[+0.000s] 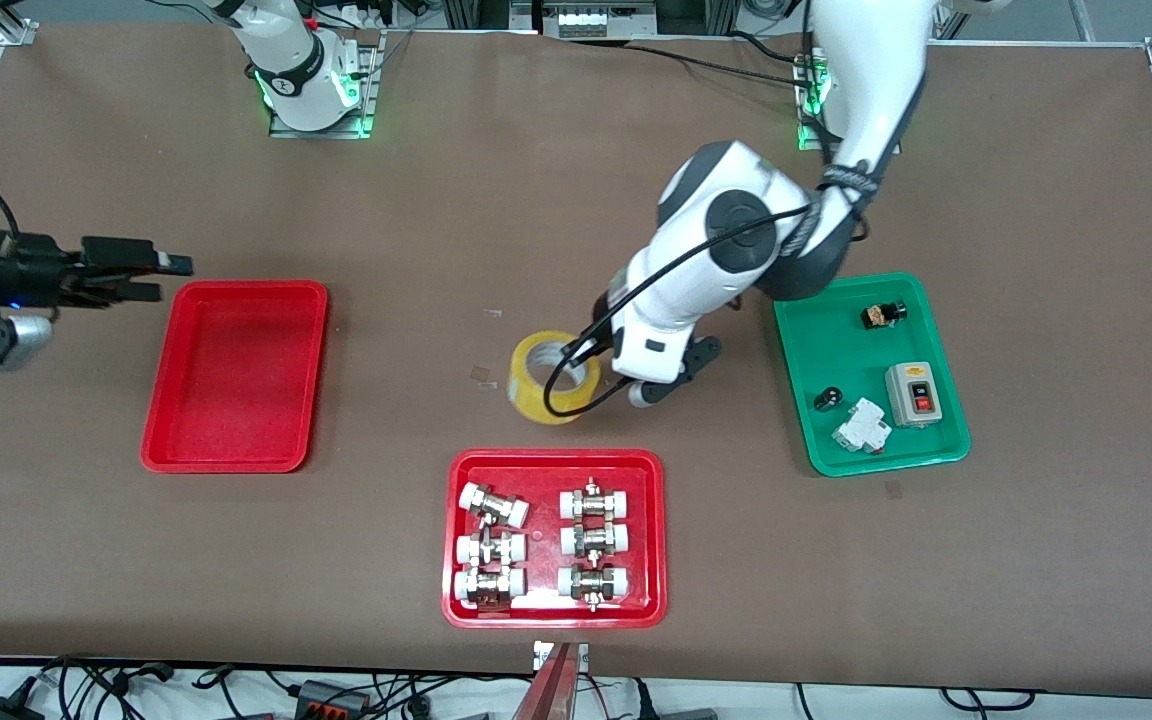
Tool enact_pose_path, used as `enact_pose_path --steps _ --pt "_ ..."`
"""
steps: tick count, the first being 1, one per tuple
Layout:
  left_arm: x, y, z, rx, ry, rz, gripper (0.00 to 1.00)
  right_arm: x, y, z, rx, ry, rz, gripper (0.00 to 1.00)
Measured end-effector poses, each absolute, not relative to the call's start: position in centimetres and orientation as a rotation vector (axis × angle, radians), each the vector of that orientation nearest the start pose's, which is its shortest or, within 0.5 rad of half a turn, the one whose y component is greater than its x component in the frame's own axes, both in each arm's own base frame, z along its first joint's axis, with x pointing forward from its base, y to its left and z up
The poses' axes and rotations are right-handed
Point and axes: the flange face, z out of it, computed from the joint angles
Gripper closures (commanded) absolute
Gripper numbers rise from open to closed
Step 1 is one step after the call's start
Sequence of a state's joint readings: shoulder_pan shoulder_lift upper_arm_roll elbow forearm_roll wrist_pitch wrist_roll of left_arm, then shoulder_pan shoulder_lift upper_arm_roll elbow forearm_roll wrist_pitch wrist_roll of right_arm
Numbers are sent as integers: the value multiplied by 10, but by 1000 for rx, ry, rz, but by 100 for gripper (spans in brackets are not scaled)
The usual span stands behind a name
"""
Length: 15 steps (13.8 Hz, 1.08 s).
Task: Left arm passes tape to right arm into tray
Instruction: 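Lift the tape with the left gripper while the right gripper reaches toward it, then grasp the tape with the right gripper beside the left gripper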
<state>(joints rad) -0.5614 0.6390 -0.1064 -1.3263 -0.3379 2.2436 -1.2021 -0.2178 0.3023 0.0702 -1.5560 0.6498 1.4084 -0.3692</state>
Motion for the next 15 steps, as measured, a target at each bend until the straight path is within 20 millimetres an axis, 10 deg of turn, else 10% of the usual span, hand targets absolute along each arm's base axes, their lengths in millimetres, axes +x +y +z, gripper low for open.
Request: enact_pose_path --steps 4,10,15 --pt "581 -516 356 -3355 -1550 105 99 625 36 436 -2243 -233 227 0" --pt "578 -530 365 -3197 -2039 537 98 650 113 383 -2183 -395 11 0" --pt "564 -553 341 -3135 -2072 657 96 653 164 366 -2189 -428 -48 0"
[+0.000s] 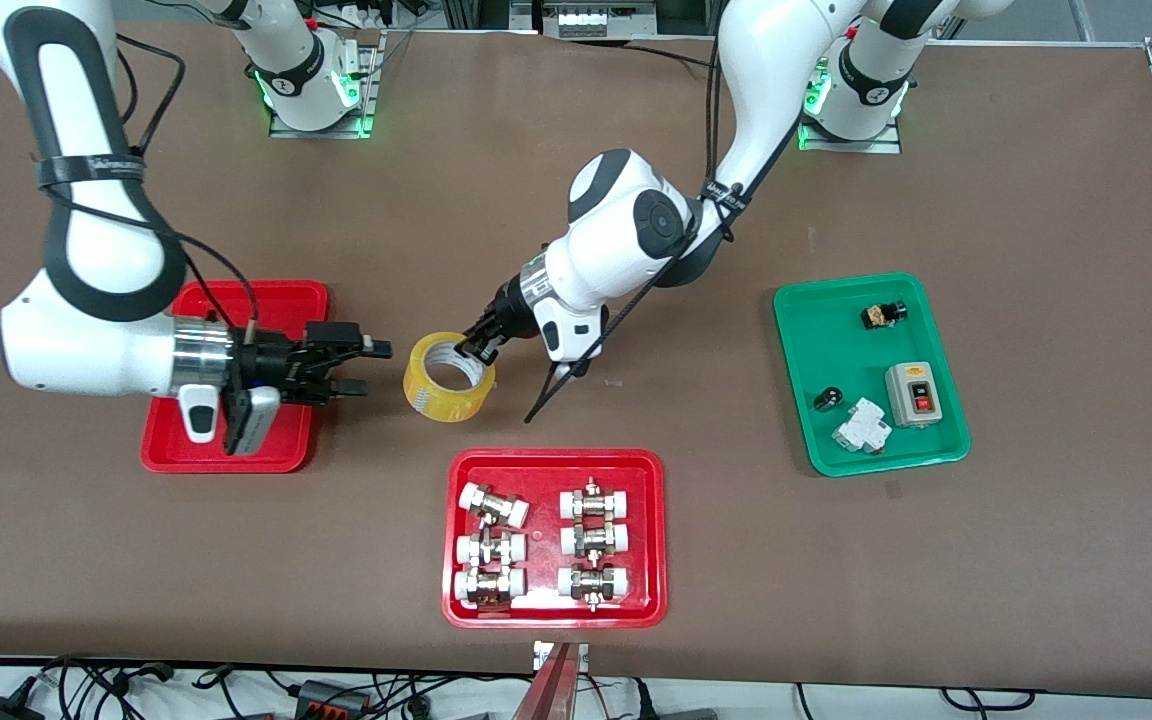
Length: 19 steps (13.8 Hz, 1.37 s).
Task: Left arm passes tape to right arm into tray
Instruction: 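Grasp the tape with the right gripper beside the left gripper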
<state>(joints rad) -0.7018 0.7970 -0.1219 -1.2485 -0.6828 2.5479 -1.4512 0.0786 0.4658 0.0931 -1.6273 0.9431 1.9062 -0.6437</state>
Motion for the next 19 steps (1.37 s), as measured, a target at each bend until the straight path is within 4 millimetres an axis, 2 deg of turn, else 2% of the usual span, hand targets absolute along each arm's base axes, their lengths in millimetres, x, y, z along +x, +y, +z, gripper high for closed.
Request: enact_pose_path --steps 4,9,11,15,16,18,19 --pt "568 -560 328 1979 1382 -477 94 654 179 352 -2193 -416 -55 0" --pt "571 -559 334 1973 1382 -487 94 657 180 321 -2200 -436 -56 0" --pt "571 -560 334 1975 1382 -491 92 657 180 320 -2200 -435 -59 44" --pt "571 -559 332 1975 1388 -494 87 658 182 326 -2193 -439 -70 100" --pt "572 -559 333 1974 1388 -493 83 658 182 327 -2194 -440 -74 100" --pt "573 -559 334 1972 1386 -492 66 658 181 330 -2197 -429 -72 100" --pt "573 -558 335 1971 1386 -491 35 659 181 330 -2201 -410 -66 100"
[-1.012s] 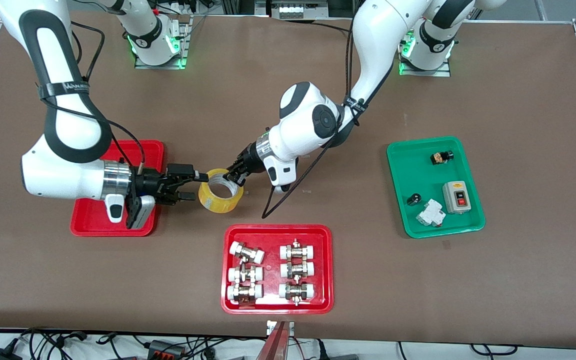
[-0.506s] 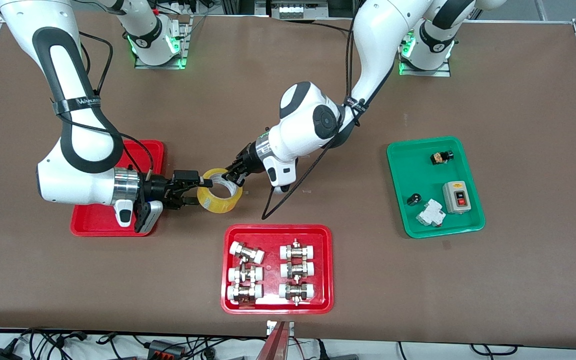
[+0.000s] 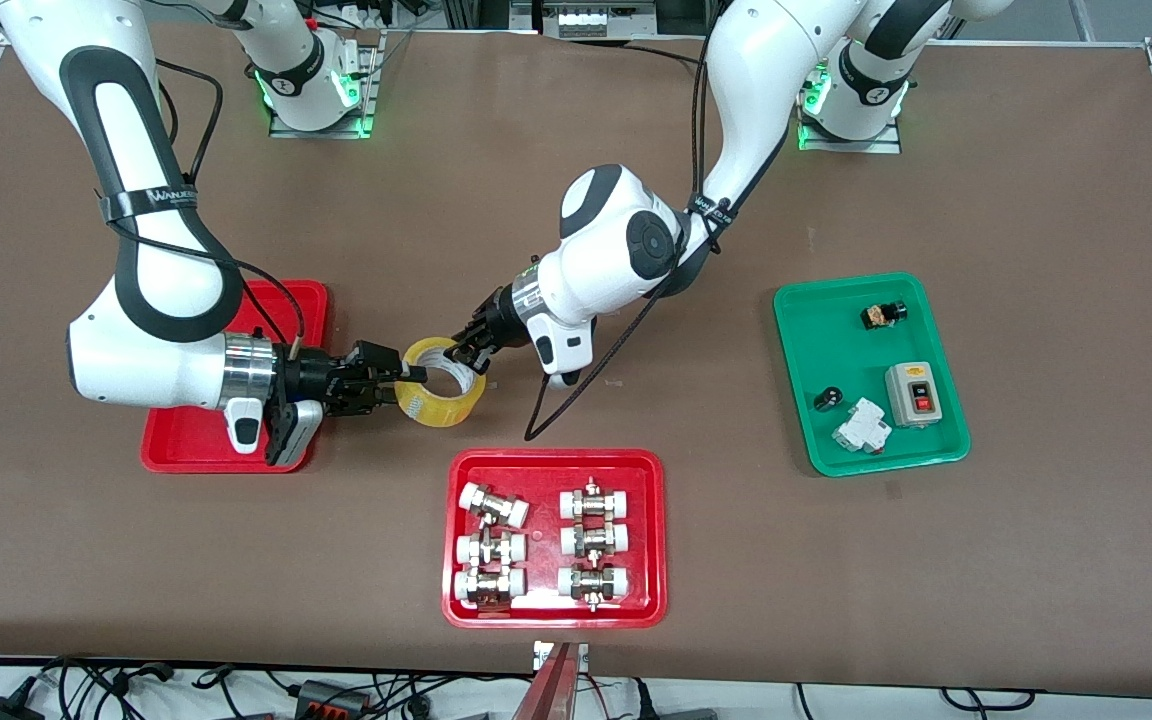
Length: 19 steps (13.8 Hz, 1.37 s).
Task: Left arm passes tape to right arm into tray
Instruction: 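Grasp the tape with the right gripper beside the left gripper, then lower the tape into the empty red tray while the left gripper withdraws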
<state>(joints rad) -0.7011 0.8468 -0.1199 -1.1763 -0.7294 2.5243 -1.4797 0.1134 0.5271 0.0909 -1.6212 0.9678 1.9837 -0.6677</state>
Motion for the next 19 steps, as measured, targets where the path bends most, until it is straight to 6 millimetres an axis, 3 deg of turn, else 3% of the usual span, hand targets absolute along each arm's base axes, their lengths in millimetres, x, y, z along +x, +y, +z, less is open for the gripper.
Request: enact_pose_path --steps 1,5,6,8,10,11,14,16,19 --pt "574 -558 336 1979 1384 -493 0 659 181 331 -2203 -397 -60 100" --pt "572 -556 351 2242 1270 -462 0 656 190 333 -2199 -385 -31 100" --pt "579 -543 366 2280 1265 -489 0 657 191 338 -2199 -380 -37 100" --pt "610 -487 413 2319 1273 -518 0 663 173 347 -2210 -352 -59 100" --pt "638 -413 461 2364 1226 -516 0 665 130 345 -2211 -319 -16 100" --pt "646 -380 477 2402 1186 -523 0 663 99 338 -2227 -307 25 100" --pt "658 -291 501 2582 1000 -493 0 648 -5 303 -2260 -236 182 100" --pt "660 -231 519 2748 907 -420 0 633 -61 278 -2272 -219 256 100" --pt "646 -169 549 3051 608 -333 0 615 -113 242 -2275 -279 278 100"
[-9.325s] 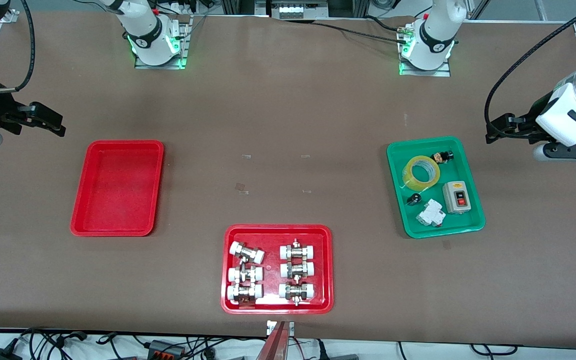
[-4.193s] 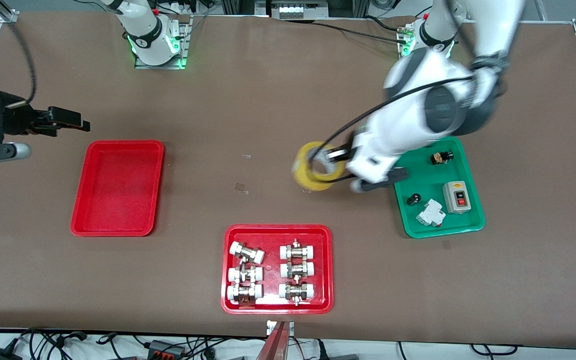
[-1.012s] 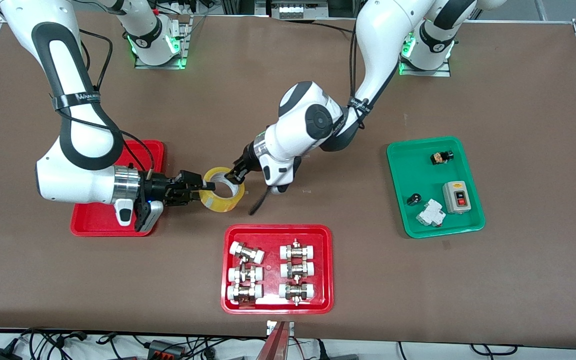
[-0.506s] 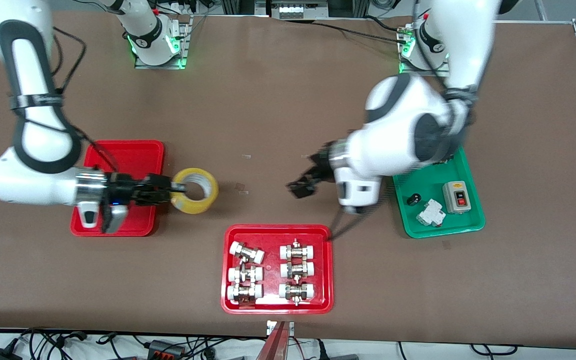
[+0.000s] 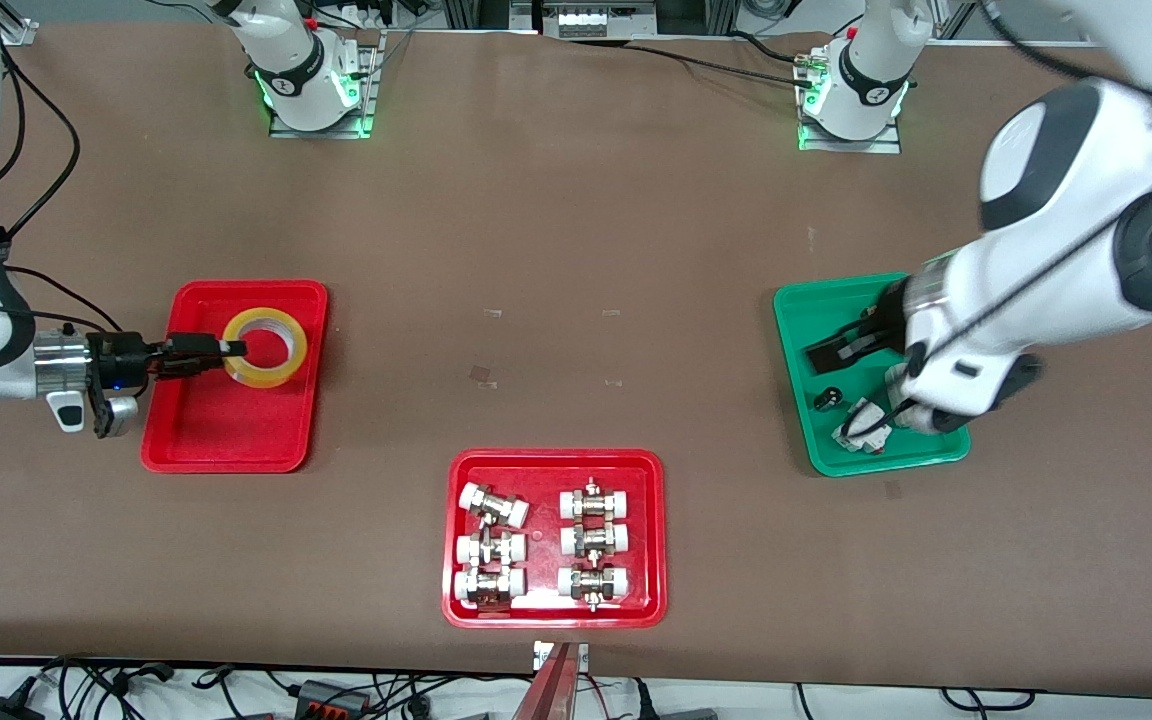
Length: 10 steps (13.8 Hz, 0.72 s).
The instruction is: Left arm passes tape to right arm into tray
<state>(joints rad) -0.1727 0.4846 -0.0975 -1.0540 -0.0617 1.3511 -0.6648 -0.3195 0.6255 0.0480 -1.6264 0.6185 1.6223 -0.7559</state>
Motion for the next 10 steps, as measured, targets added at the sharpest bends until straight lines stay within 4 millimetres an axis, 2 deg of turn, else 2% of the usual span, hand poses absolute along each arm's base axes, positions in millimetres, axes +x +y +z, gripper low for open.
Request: enact_pose_path --steps 2,4,5,6,8,9,10 --pt "641 -134 563 -3035 -288 296 0 604 -134 215 -2278 -335 304 97" --pt "643 -97 568 -2998 -105 288 0 600 -143 199 -2319 -392 342 82" --pt "643 -78 567 -2995 -88 302 0 601 -144 196 -2352 -435 347 69" --pt "641 -63 565 -2996 -91 314 0 604 -144 196 -2381 -485 340 46" --pt "634 -49 560 -3001 -94 284 0 610 -136 201 -2394 -599 318 12" --pt "626 -47 557 -3002 -92 256 0 614 -133 203 -2410 -649 307 0" --pt "616 -47 554 -3000 -86 241 0 617 -131 203 -2428 -684 300 0"
